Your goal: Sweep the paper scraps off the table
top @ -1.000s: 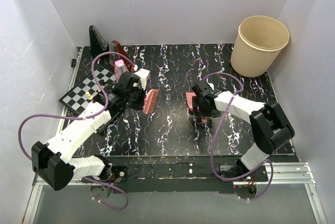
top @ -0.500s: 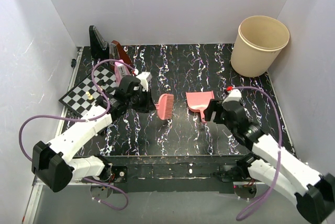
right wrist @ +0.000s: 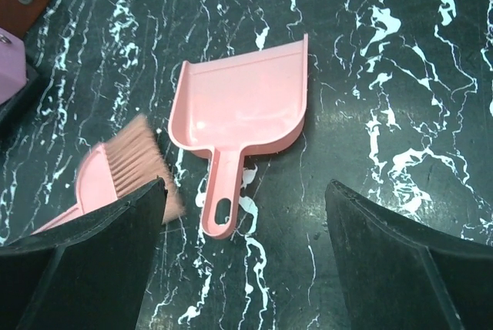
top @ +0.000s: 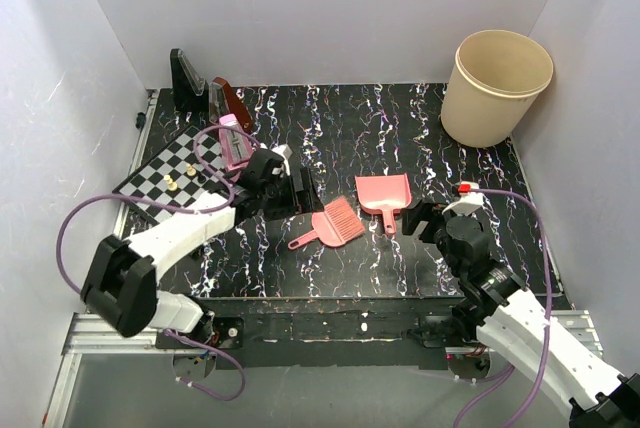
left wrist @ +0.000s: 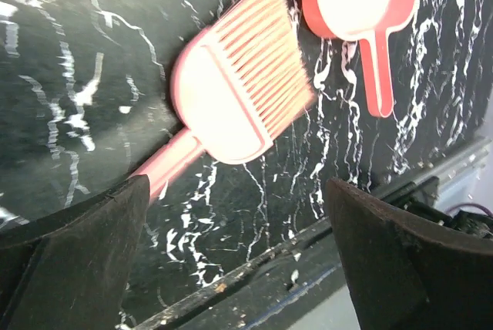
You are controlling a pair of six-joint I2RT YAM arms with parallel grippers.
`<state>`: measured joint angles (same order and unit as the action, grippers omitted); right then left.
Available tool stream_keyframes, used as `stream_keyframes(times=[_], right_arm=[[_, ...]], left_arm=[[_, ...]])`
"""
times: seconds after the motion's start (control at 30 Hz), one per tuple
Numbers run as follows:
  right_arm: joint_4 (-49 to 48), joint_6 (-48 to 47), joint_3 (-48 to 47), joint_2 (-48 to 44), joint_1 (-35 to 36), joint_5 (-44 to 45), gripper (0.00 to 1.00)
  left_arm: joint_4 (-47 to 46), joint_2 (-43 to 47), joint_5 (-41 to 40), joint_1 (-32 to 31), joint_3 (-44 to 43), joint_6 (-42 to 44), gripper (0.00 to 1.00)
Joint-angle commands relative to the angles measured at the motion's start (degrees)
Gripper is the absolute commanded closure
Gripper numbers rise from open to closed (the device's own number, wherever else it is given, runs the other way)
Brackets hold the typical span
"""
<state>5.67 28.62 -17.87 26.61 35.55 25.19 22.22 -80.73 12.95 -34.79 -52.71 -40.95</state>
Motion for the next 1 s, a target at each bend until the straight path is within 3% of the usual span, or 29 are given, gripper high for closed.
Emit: stream_keyframes(times=[0.0,0.1,0.2,0.4,0.57,0.77,0.97], right_arm=[[-2.07,0.65,-1.55,1.69,-0.04,1.35,0.1],[-1.72,0.3,-2.34,0.82,-0.04,0.74,0.09],[0.39,0.29,-3.23,-1.29,-0.04,-0.66,0.09],[0.13,-0.15,0.02,-5.42,-0.04,-1.03,0.1],[0.92,0.12,3.18,-8.59,-0.04,1.61,0.11],[-0.75,-0.06,5.21,-11.05,-0.04,1.88,0.11],[-1.28,-0.06,5.12,-9.39,-0.04,2.14,0.11]], left_arm=[[5.81,12.5,-12.14,-0.46,-3.02,6.74,0.02],[9.67,19.18,-19.52,-0.55,-1.7,13.86,0.02],[9.78,26.65,-26.99,-0.55,3.55,13.54,0.02],[-4.09,44.75,-28.85,-0.72,23.76,8.87,0.02],[-6.57,52.24,-34.39,-0.81,33.71,11.06,0.02],[-8.86,59.28,-31.06,-0.81,36.71,12.65,0.02],[-9.21,60.25,-30.53,-0.81,37.15,12.74,0.02]])
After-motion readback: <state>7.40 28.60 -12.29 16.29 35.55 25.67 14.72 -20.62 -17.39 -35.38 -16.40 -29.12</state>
